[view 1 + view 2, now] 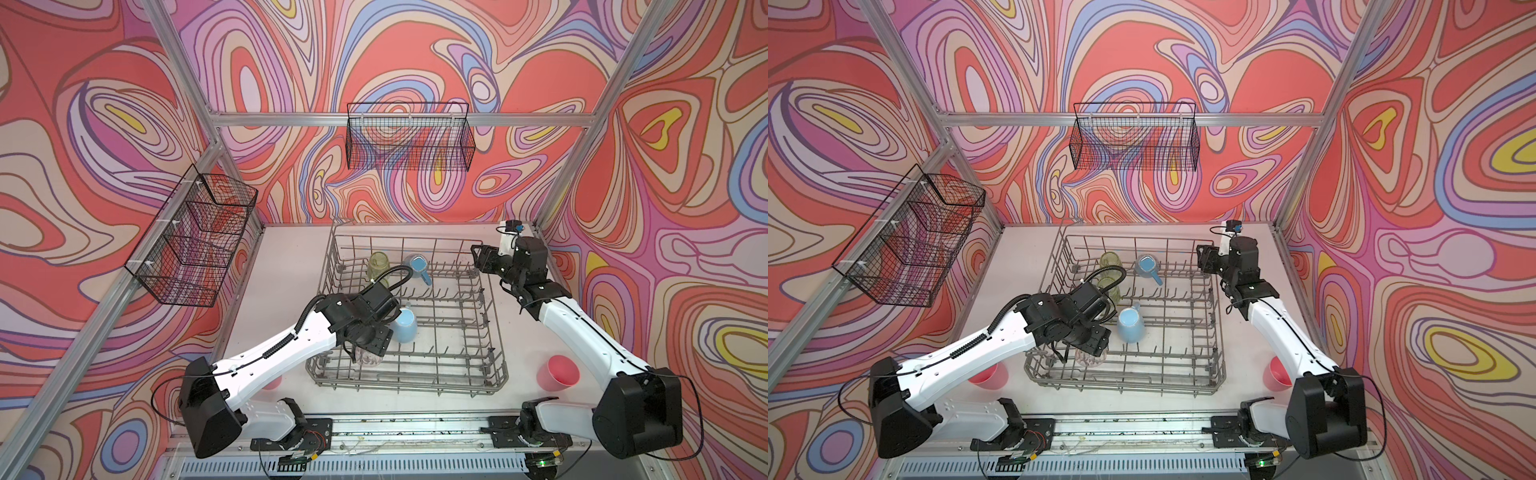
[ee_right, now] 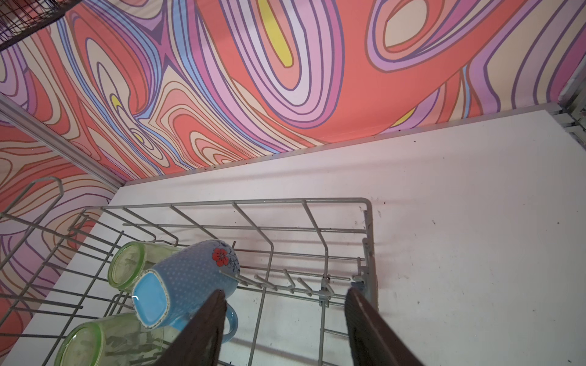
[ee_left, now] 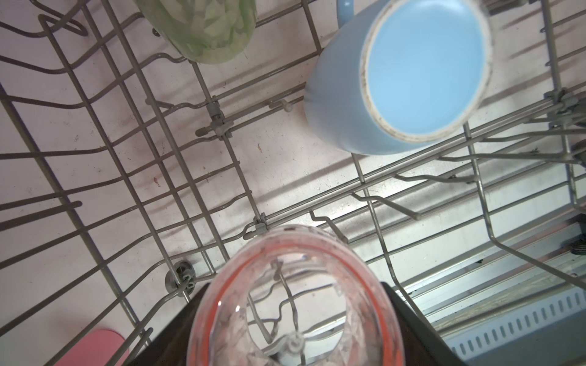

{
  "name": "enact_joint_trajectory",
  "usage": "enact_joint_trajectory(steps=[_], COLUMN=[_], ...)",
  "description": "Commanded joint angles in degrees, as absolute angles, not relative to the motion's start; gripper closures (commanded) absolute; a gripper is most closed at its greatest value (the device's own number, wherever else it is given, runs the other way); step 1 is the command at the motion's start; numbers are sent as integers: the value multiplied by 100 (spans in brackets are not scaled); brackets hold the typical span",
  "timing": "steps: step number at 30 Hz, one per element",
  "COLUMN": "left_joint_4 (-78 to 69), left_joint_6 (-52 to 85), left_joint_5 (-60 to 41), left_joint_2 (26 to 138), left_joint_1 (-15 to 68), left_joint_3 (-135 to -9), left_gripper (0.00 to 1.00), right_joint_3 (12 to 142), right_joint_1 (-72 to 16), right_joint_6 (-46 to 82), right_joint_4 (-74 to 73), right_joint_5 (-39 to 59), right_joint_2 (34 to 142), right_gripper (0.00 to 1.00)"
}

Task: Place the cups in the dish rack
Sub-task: 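Open the left gripper and lift it away from the cup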

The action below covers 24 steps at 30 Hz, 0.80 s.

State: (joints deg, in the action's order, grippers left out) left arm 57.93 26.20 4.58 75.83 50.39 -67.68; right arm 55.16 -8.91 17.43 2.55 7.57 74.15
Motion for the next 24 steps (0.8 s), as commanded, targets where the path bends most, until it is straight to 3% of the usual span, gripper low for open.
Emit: enact_joint_trajectory(steps=[1, 24], left_joint_4=[5502, 5074], left_joint_6=[2696, 2825], left_joint_5=[525, 1230], left_joint_2=[7397, 6877], left_joint_1=[5093, 5097], left_joint_3=[-7021, -6749], left_gripper=[51, 55], right_joint_3=[5497, 5511], right_joint_1=[-932, -983], right_joint_6=[1709, 1714], right_joint_4=[204, 211], right_joint_5=[800, 833], right_joint_2=[7496, 7619], right_gripper=[38, 38])
